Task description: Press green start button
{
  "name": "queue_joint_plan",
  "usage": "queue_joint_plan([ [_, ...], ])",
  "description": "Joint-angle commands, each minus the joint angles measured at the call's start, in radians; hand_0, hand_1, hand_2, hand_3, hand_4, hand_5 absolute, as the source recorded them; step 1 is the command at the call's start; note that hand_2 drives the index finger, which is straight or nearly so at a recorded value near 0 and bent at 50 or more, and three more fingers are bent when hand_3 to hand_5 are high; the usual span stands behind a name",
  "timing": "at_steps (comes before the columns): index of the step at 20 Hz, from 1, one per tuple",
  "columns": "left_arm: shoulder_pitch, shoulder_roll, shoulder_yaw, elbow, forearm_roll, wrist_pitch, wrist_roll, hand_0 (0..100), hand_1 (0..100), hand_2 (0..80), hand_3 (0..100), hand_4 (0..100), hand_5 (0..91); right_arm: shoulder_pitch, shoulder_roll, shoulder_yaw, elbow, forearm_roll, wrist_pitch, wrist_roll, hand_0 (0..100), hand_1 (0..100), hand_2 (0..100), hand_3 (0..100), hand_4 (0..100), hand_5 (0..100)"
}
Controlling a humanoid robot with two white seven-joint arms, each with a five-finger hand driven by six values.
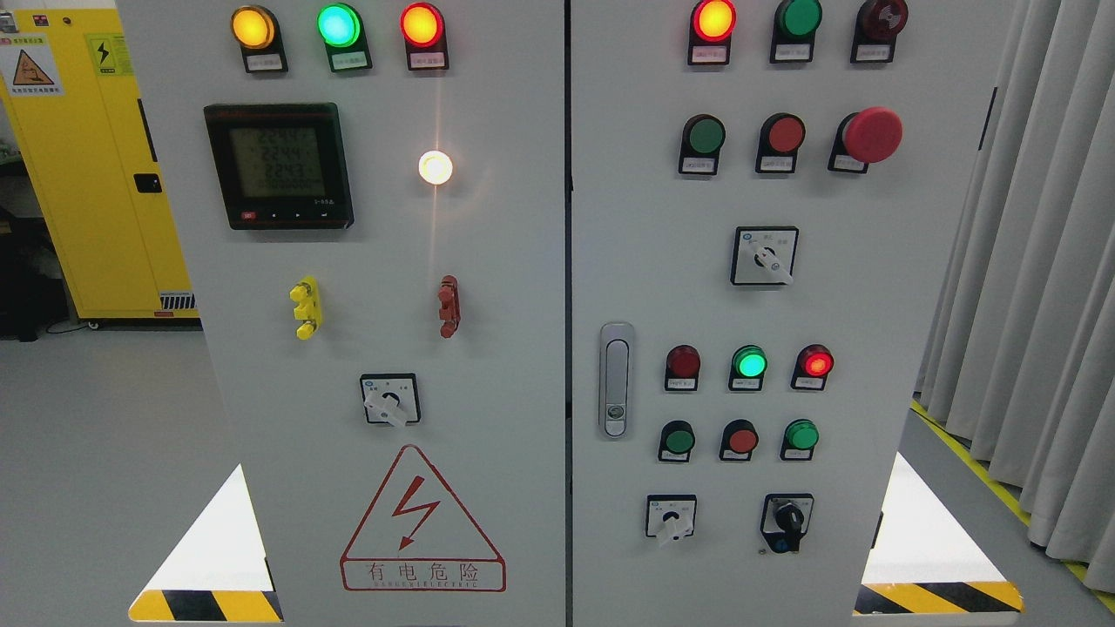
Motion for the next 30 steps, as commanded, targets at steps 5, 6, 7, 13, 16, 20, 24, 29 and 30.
queue_joint_plan([
  [5,-0.008,-0.001,0.000,-0.029,0.000,0.000,0.001,12,56,0.0,0,0,0.0,-0.137,0.000,-0.020,-0.120,0.028,-0.002,0.070,27,50,0,49,51,34],
  [6,-0.008,-0.001,0.000,-0.029,0.000,0.000,0.001,12,56,0.0,0,0,0.0,-0.158,0.000,-0.020,-0.102,0.028,-0.002,0.072,27,50,0,50,52,35],
  [7,-0.008,-0.001,0.000,-0.029,0.000,0.000,-0.001,12,56,0.0,0,0,0.0,-0.183,0.000,-0.018,-0.079,0.027,0.000,0.072,27,51,0,51,52,35],
  [13,-0.008,-0.001,0.000,-0.029,0.000,0.000,-0.001,12,56,0.0,0,0,0.0,-0.280,0.008,-0.024,0.035,0.025,0.000,0.070,26,53,0,63,62,48],
  [16,-0.008,-0.001,0.000,-0.029,0.000,0.000,0.001,12,56,0.0,0,0,0.0,-0.295,0.010,-0.037,0.065,0.025,0.000,0.072,26,54,0,65,68,55],
  [20,-0.008,-0.001,0.000,-0.029,0.000,0.000,0.001,12,56,0.0,0,0,0.0,-0.333,0.010,-0.043,0.117,0.022,0.000,0.073,26,55,0,68,72,63],
  [24,-0.008,-0.001,0.000,-0.029,0.000,0.000,0.001,12,56,0.0,0,0,0.0,-0.358,0.010,-0.044,0.163,0.022,0.000,0.076,26,56,0,67,72,63],
  [29,-0.008,-0.001,0.000,-0.029,0.000,0.000,-0.001,12,56,0.0,0,0,0.0,-0.373,0.010,-0.049,0.188,0.017,0.001,0.076,27,56,0,67,72,63],
  [30,-0.008,-0.001,0.000,-0.029,0.000,0.000,0.001,12,56,0.0,0,0,0.0,-0.373,0.010,-0.064,0.188,0.016,-0.002,0.078,27,56,0,67,72,63],
])
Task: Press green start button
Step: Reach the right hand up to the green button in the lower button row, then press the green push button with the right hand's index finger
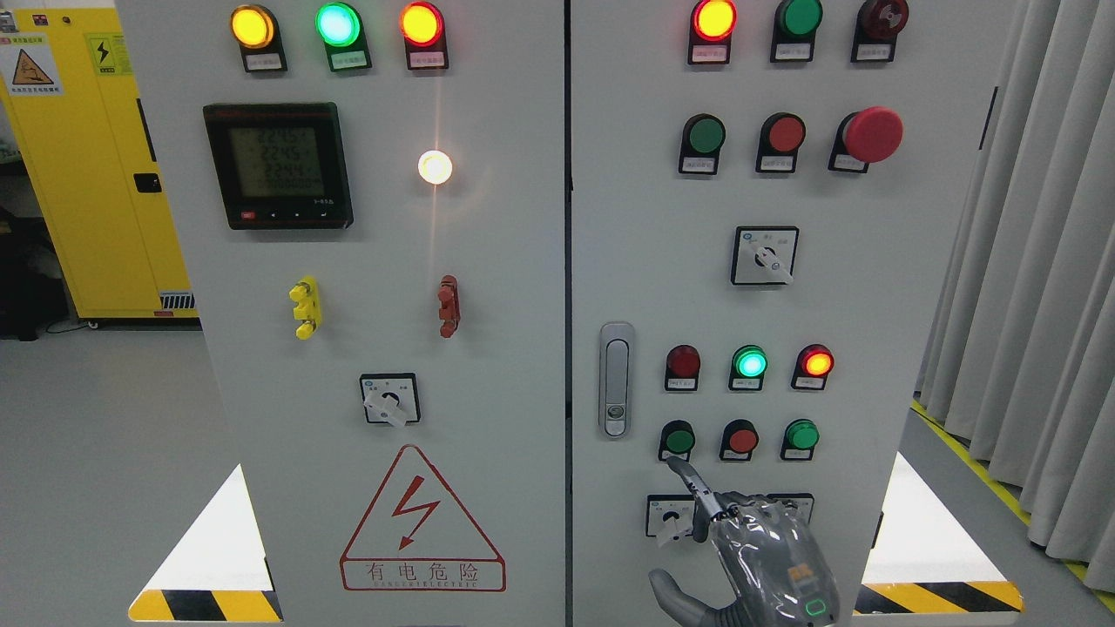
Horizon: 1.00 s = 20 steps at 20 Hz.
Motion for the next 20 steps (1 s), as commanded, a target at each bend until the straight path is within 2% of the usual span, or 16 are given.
queue_joint_plan([
  [1,-0.008,0.000,0.000,-0.029,0.000,0.000,0.001,12,56,0.0,0,0,0.0,-0.024,0.002,-0.036,0.079,-0.004,-0.002,0.001,27,56,0,67,72,63],
  [17,-0.008,0.000,0.000,-0.029,0.000,0.000,0.001,12,56,0.0,0,0,0.0,-0.044,0.003,-0.037,0.060,-0.006,-0.002,0.001,27,56,0,68,72,62],
  [20,-0.008,0.000,0.000,-0.029,0.000,0.000,-0.001,12,56,0.0,0,0,0.0,-0.046,0.003,-0.037,0.068,-0.006,0.000,0.019,27,56,0,68,72,62],
])
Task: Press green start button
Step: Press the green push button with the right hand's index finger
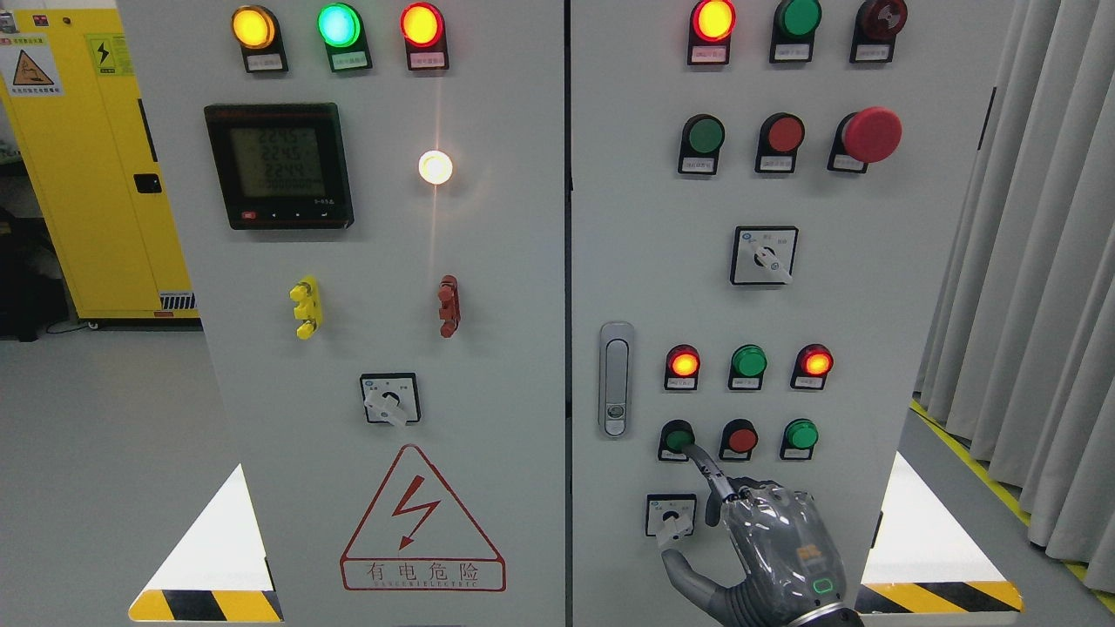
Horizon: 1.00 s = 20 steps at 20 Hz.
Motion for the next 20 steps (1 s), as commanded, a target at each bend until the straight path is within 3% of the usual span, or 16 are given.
queue_joint_plan([
  [1,-0.008,0.000,0.000,-0.029,0.000,0.001,-0.001,12,56,0.0,0,0,0.0,-0.005,0.000,-0.004,0.015,0.000,0.004,0.024,27,56,0,68,72,62],
  [11,-0.008,0.000,0.000,-0.029,0.000,0.001,-0.003,12,56,0.0,0,0,0.0,-0.010,0.002,-0.007,0.009,-0.002,0.004,0.023,27,56,0,68,72,61],
  [15,-0.008,0.000,0.000,-0.029,0.000,0.001,-0.003,12,56,0.0,0,0,0.0,-0.002,0.017,-0.006,-0.059,-0.006,-0.004,0.023,27,56,0,67,71,61],
  [20,-0.008,0.000,0.000,-0.029,0.000,0.001,-0.001,12,56,0.0,0,0,0.0,0.052,0.030,0.008,-0.135,-0.158,-0.016,0.021,28,54,0,67,68,54],
])
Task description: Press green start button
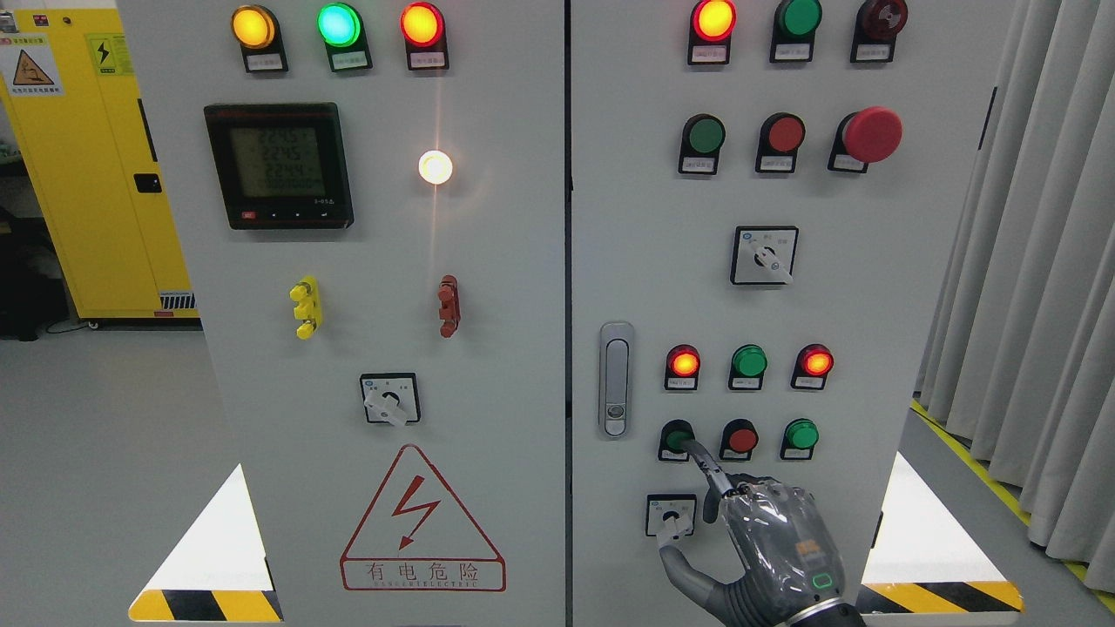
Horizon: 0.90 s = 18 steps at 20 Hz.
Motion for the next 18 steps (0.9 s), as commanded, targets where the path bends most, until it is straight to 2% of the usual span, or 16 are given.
queue_joint_plan([
  [1,-0.008,0.000,0.000,-0.029,0.000,0.001,-0.001,12,56,0.0,0,0,0.0,0.051,0.024,0.008,-0.114,-0.132,-0.014,-0.012,28,53,0,66,66,52],
  [2,-0.008,0.000,0.000,-0.029,0.000,0.001,-0.001,12,56,0.0,0,0,0.0,0.057,0.027,0.007,-0.126,-0.170,-0.016,-0.009,28,53,0,65,65,49],
  [3,-0.008,0.000,0.000,-0.029,0.000,0.001,0.000,12,56,0.0,0,0,0.0,0.061,0.027,0.007,-0.131,-0.227,-0.020,-0.005,28,52,0,54,55,43],
  [4,-0.008,0.000,0.000,-0.029,0.000,0.001,-0.001,12,56,0.0,0,0,0.0,0.066,0.029,0.005,-0.132,-0.299,-0.029,0.024,28,51,0,52,54,41],
  [5,-0.008,0.000,0.000,-0.029,0.000,0.001,-0.001,12,56,0.0,0,0,0.0,0.078,0.030,0.002,-0.134,-0.377,-0.037,0.065,28,51,0,47,49,36],
  [6,-0.008,0.000,0.000,-0.029,0.000,0.001,0.000,12,56,0.0,0,0,0.0,0.091,0.036,-0.002,-0.134,-0.455,-0.037,0.102,28,50,2,37,39,29],
  [8,-0.008,0.000,0.000,-0.029,0.000,0.001,0.000,12,56,0.0,0,0,0.0,0.114,0.046,-0.007,-0.132,-0.583,-0.026,0.136,28,50,2,31,35,26],
  [10,-0.008,0.000,0.000,-0.029,0.000,0.001,-0.001,12,56,0.0,0,0,0.0,0.141,0.050,-0.021,-0.129,-0.682,-0.025,0.138,28,50,1,25,30,22],
  [11,-0.008,0.000,0.000,-0.029,0.000,0.001,0.000,12,56,0.0,0,0,0.0,0.159,0.050,-0.034,-0.131,-0.733,-0.025,0.138,27,49,0,12,18,9],
  [12,-0.008,0.000,0.000,-0.029,0.000,0.001,0.000,12,56,0.0,0,0,0.0,0.173,0.050,-0.044,-0.131,-0.782,-0.026,0.141,27,49,0,8,16,7],
  [15,-0.008,0.000,0.000,-0.029,0.000,0.001,0.000,12,56,0.0,0,0,0.0,0.192,0.050,-0.045,-0.132,-0.904,-0.031,0.143,27,49,0,5,14,4],
  [18,-0.008,0.000,0.000,-0.029,0.000,0.001,0.000,12,56,0.0,0,0,0.0,0.207,0.049,-0.045,-0.131,-0.927,-0.031,0.143,28,49,0,4,14,3],
])
